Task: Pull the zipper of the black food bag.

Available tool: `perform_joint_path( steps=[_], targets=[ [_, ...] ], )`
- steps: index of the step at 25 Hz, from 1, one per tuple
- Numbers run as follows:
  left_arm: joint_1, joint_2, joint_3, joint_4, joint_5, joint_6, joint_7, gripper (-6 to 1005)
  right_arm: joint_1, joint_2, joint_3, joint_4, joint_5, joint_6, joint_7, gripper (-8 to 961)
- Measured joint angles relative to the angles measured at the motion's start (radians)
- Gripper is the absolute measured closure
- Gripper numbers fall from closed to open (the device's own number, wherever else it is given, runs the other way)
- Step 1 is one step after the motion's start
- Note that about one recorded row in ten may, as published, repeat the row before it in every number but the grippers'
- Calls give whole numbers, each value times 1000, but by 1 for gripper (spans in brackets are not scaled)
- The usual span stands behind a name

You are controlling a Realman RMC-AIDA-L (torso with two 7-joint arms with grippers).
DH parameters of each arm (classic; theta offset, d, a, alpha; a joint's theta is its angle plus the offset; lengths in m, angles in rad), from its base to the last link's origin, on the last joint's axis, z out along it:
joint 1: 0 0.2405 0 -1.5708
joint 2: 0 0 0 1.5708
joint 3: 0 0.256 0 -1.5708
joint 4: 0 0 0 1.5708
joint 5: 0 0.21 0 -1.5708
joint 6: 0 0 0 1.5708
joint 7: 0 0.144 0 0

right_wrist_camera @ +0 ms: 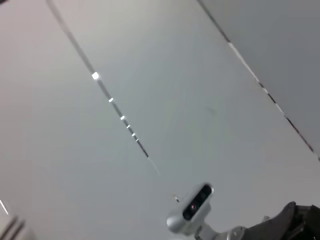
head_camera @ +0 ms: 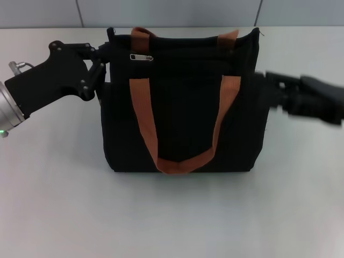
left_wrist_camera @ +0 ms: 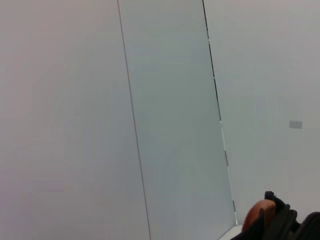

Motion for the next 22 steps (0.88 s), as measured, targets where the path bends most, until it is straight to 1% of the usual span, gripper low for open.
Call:
perform_joint_path(
  steps=[5, 6, 9, 10, 11, 14, 17, 18, 20, 21, 22],
  targets=[
    [0, -2, 2, -3, -1, 4, 1, 977, 101, -39, -8, 1, 2, 50, 275, 222],
    [0, -2, 0, -7, -1, 8, 2, 976, 129, -49, -9, 0, 0, 78, 348, 228],
    [0, -2, -3, -9, -2, 10, 7, 975, 165, -63, -16, -1, -3, 143, 449, 245],
    [0, -3, -4, -10, -4, 13, 12, 975, 185, -74, -32, -1, -10, 183, 517, 251],
    [0, -3, -4, -10, -4, 13, 12, 974, 185, -74, -32, -1, -10, 183, 517, 257],
    [2, -4, -4, -11, -6, 18, 15, 973, 225, -83, -62, -2, -40, 224, 614, 275],
    [4, -4, -4, -12, -9, 24, 18, 972, 265, -84, -81, -2, -87, 249, 692, 483],
    [7, -4, -4, -12, -15, 29, 24, 972, 265, -84, -81, -2, -87, 249, 692, 534],
    [16, -4, 3, -12, -39, 38, 49, 971, 305, -84, -122, 1, -118, 291, 759, 635],
    [16, -4, 4, -12, -39, 38, 51, 971, 311, -83, -136, 1, -119, 304, 771, 686],
    [16, -4, 4, -12, -40, 38, 53, 970, 319, -82, -155, 1, -120, 320, 785, 685]
  ],
)
